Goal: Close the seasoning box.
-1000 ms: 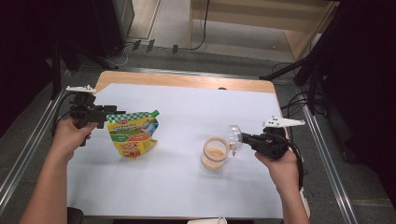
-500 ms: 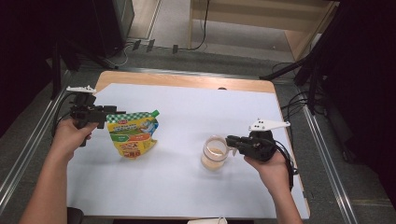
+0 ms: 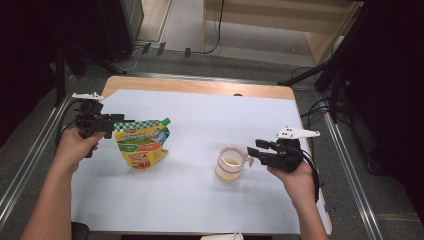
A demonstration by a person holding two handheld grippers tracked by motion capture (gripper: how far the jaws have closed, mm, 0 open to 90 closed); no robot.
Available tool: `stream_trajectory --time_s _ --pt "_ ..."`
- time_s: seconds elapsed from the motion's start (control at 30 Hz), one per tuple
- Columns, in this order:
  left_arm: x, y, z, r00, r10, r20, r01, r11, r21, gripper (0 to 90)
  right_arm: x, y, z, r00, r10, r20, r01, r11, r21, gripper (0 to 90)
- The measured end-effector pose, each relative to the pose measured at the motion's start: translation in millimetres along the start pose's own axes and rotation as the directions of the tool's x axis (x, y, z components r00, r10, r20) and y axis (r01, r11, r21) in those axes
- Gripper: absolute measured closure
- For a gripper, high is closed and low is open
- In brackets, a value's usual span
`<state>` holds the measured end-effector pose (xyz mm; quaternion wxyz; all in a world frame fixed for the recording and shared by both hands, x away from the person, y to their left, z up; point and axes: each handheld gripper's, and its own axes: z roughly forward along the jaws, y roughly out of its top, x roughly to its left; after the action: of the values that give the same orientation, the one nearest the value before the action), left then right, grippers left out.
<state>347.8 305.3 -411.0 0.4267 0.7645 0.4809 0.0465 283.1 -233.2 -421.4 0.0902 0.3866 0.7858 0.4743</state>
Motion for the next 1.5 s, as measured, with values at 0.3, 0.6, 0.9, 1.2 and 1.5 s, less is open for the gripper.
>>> stream_trajectory --time_s 0.3,0.6,0.9,1.2,1.5 --pt "0.6 -0.7 -0.2 1.0000 -0.004 0.003 0.004 1.0000 -0.002 33.2 -19.1 -9.4 -6.2 0.9987 0.031 0.039 -0.031 0.999 -0.013 45.6" --pt "1.6 -1.9 0.7 1.0000 -0.006 0.000 0.006 1.0000 0.002 32.9 -35.9 -22.3 -8.5 0.9905 0.059 0.125 -0.054 0.998 -0.043 35.7" --pt "1.4 -2.6 3.5 1.0000 -0.004 -0.008 0.004 0.9999 0.012 32.8 -50.9 -38.3 -3.5 0.9805 0.082 0.179 -0.075 0.996 -0.046 30.1" --pt "1.3 -3.2 5.7 1.0000 0.003 -0.009 -0.003 0.9999 0.016 32.9 -65.0 -50.8 2.0 0.9709 0.127 0.203 -0.119 0.992 -0.048 29.8" --pt "1.1 -4.5 8.4 1.0000 0.005 -0.008 -0.005 0.9997 0.025 32.9 -67.7 -55.1 10.7 0.9764 0.120 0.179 -0.117 0.993 -0.024 21.5"
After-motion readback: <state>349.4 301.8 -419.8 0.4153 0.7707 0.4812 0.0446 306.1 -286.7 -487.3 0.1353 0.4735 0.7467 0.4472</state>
